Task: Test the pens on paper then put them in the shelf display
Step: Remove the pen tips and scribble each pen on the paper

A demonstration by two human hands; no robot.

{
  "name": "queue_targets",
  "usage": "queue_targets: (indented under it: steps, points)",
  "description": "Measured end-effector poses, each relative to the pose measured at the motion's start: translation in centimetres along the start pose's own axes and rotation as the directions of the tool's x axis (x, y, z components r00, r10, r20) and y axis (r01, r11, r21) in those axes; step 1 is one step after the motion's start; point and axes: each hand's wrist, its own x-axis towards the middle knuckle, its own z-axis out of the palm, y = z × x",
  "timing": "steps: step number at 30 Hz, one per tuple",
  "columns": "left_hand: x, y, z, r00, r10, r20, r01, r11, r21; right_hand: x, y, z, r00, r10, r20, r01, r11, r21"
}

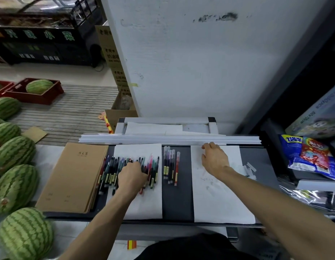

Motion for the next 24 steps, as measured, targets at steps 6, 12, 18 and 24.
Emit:
queue_targets:
  steps: [6,12,18,24]
  points:
    - [-1.7,-0.4,-0.9,0.995,-0.057,-0.078,0.049,0.993,-0.104,2.0,-2.0,0.1,0.998,-0.011,0.07,0.019,0.993,-0.115]
    - [-4.4,-0.4,-1.2,0.993,-0.053,-0.101,0.006,0.909,-0.418,2.3,-1.9,0.9,0.999,0.009,0.043,-0.007,0.999,-0.051]
    - [-6.5,0.7,-1.5,0.992,0.116,-0.057,-0.123,0.705,-0.698,-1.3,-2.7,-2.2,0.995,-0.018,0.099,-0.049,0.776,0.629]
    - [-8.7,2.1,-3.5,0.932,0.354,-0.084,-0.283,0.561,-0.778,-7.2,-3.1,-6.9,0.968,-0.229,0.107,-0.031,0.313,0.949]
